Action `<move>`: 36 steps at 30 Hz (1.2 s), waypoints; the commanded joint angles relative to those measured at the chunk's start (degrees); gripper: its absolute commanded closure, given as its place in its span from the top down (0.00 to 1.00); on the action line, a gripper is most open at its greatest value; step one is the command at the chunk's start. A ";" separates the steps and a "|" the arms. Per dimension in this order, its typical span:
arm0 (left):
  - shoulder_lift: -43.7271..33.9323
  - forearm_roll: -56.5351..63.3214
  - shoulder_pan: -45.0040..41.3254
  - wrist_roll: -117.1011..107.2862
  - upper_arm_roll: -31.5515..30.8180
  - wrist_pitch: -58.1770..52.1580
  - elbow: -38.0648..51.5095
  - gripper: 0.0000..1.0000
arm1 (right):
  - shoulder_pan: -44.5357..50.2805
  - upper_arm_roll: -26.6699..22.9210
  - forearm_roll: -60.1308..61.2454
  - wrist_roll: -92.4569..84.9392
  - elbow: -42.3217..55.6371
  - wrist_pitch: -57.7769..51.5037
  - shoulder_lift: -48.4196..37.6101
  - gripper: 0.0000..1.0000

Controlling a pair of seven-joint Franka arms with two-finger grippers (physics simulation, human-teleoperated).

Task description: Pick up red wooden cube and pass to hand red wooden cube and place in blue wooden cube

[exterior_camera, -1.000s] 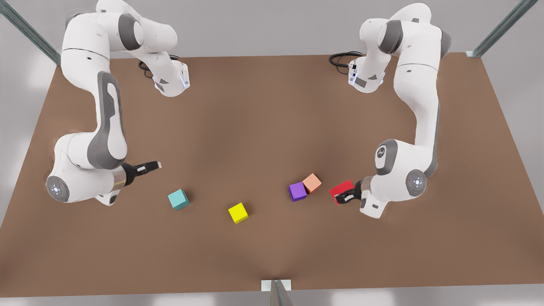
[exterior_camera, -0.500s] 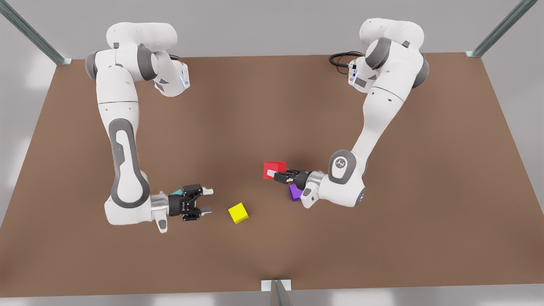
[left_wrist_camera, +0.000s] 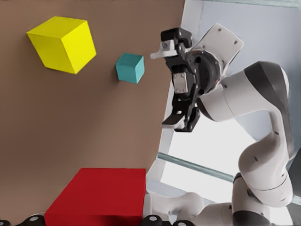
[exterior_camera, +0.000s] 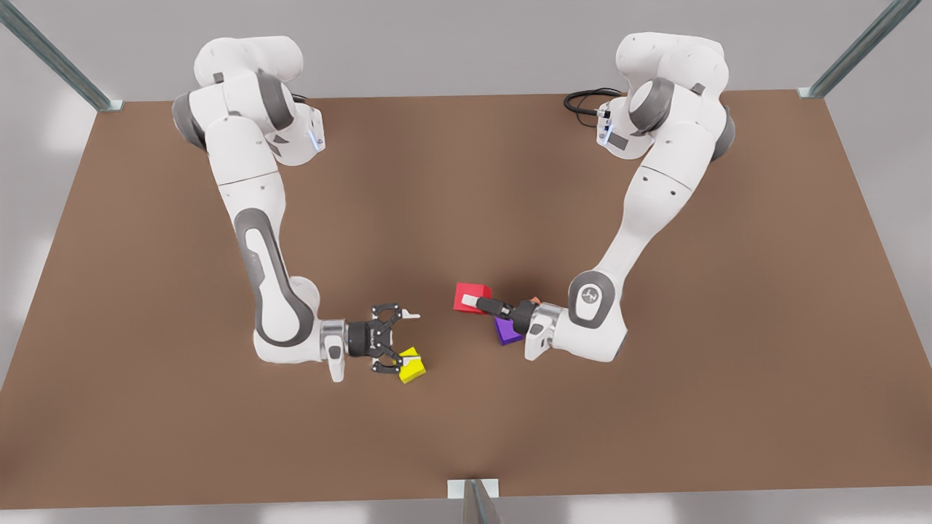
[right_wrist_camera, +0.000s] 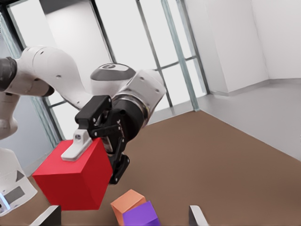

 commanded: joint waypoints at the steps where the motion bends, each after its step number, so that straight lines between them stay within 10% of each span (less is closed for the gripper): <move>1: 0.30 -0.99 0.00 20.02 -0.19 1.35 0.24 0.65 | 0.51 0.92 3.83 -36.81 -2.29 4.28 -0.55 0.99; 36: 0.65 -3.36 -0.80 19.67 -1.86 12.42 0.15 0.65 | 0.25 8.92 10.25 -38.48 -7.30 9.47 -1.43 0.99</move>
